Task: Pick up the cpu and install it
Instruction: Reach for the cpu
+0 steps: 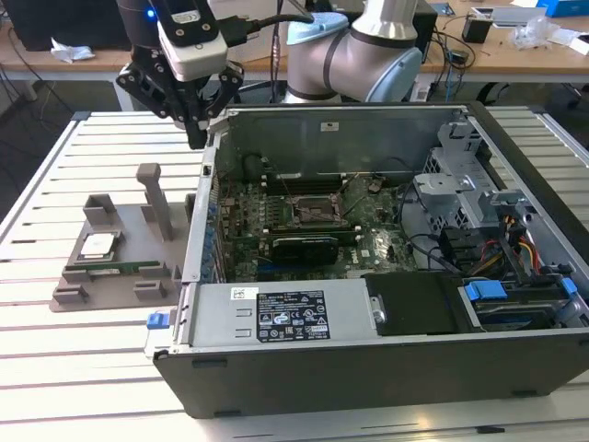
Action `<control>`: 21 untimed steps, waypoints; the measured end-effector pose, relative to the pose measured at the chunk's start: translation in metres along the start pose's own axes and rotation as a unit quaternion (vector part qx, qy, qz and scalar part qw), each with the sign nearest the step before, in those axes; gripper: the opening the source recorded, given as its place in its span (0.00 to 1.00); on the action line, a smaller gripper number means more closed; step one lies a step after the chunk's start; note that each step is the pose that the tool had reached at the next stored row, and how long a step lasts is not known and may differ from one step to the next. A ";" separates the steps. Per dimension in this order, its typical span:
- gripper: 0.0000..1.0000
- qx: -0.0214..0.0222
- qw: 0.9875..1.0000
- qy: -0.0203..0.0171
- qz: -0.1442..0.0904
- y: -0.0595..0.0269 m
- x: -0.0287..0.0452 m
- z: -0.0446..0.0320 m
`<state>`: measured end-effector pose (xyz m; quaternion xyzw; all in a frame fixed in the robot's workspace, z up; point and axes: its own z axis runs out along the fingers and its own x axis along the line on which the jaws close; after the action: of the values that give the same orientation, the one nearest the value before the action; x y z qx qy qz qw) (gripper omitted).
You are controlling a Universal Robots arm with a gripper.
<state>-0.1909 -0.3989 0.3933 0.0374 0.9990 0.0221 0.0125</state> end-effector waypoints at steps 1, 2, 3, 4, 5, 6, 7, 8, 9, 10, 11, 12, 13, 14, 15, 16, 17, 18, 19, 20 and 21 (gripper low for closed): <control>0.11 0.000 1.000 0.000 0.000 -0.0001 0.0019 -0.0001; 0.11 0.000 1.000 0.000 0.000 -0.0003 0.0038 -0.0001; 0.11 0.000 1.000 0.000 0.000 -0.0004 0.0053 -0.0001; 0.11 0.000 1.000 0.000 0.000 -0.0005 0.0067 -0.0002; 0.11 0.000 1.000 0.000 0.000 -0.0006 0.0083 -0.0002; 0.11 0.000 1.000 0.000 0.000 -0.0007 0.0102 -0.0002; 0.11 0.000 1.000 0.000 0.000 -0.0009 0.0118 -0.0003; 0.11 0.000 1.000 0.000 0.000 -0.0010 0.0133 -0.0003; 0.11 0.000 1.000 0.000 0.000 -0.0012 0.0156 -0.0003; 0.11 0.000 1.000 0.000 0.000 -0.0013 0.0173 -0.0004; 0.11 0.000 1.000 0.000 0.000 -0.0014 0.0190 -0.0004; 0.11 0.000 1.000 0.000 0.000 -0.0018 0.0243 -0.0006; 0.11 0.000 1.000 0.000 0.000 -0.0020 0.0270 -0.0006; 0.11 0.000 1.000 0.000 0.000 -0.0021 0.0288 -0.0007; 0.11 0.000 1.000 0.000 0.000 -0.0024 0.0319 -0.0008; 0.11 0.000 1.000 0.000 0.000 -0.0027 0.0366 -0.0009; 0.11 0.000 1.000 0.000 0.000 -0.0030 0.0405 -0.0010; 0.11 0.000 1.000 0.000 0.000 -0.0033 0.0442 -0.0011; 0.11 0.000 1.000 0.000 0.000 -0.0034 0.0458 -0.0011; 0.11 0.000 1.000 0.000 0.000 -0.0035 0.0480 -0.0012; 0.11 0.000 1.000 0.000 0.000 -0.0038 0.0508 -0.0013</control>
<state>-0.2419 -0.3989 0.3932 0.0374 0.9990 0.0221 0.0125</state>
